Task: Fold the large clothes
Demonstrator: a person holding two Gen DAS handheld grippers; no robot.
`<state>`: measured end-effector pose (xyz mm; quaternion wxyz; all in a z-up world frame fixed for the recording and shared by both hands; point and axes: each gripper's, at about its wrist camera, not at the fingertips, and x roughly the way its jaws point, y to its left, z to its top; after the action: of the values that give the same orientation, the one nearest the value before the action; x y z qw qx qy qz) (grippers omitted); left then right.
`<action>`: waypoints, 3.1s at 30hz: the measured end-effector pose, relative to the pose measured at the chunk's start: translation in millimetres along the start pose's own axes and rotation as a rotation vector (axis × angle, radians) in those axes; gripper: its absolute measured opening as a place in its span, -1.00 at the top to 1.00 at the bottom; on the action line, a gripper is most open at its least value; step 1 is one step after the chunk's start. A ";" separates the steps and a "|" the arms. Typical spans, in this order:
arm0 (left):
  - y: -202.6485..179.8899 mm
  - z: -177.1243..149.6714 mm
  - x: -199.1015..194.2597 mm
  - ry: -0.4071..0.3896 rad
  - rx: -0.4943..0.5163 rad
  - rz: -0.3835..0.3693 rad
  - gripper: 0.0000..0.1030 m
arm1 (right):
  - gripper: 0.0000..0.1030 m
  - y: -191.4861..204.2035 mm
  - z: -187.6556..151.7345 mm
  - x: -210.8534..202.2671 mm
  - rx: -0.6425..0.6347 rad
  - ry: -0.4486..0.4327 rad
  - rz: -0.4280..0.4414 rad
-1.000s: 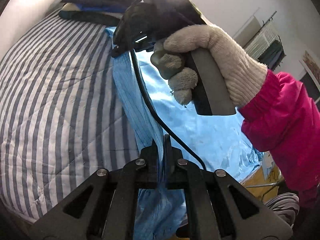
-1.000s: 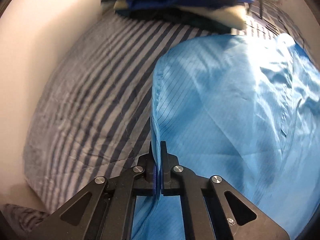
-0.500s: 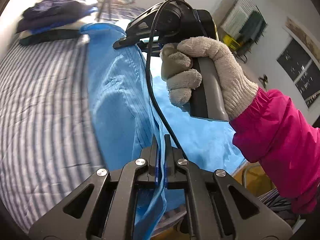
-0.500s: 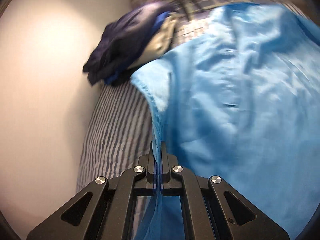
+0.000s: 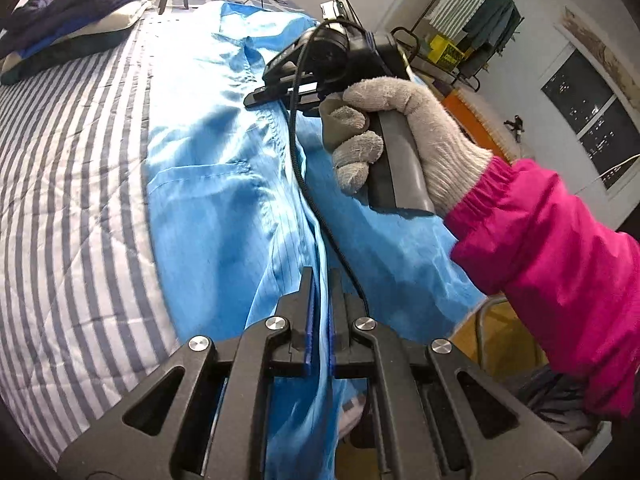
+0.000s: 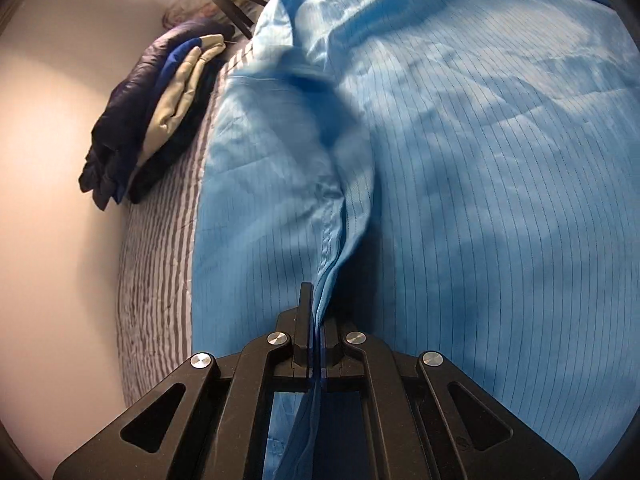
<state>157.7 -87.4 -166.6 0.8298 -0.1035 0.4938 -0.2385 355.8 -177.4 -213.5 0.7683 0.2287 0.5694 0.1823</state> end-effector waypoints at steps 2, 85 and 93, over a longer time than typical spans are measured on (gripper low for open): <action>7.2 -5.4 -16.0 -0.014 -0.015 -0.017 0.98 | 0.98 7.1 1.9 -1.4 -0.034 -0.002 -0.006; -12.4 -24.0 -53.5 -0.117 0.098 0.076 0.29 | -0.13 -39.8 -176.7 -228.2 -0.404 -0.192 -0.438; -39.5 -0.7 -20.2 -0.072 0.128 0.023 0.29 | -0.13 -124.5 -180.7 -273.2 -0.207 -0.245 -0.543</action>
<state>137.4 -111.4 -135.3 0.8546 -0.0532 0.4486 -0.2560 107.3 -402.3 -111.5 0.8710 0.0094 0.4911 -0.0016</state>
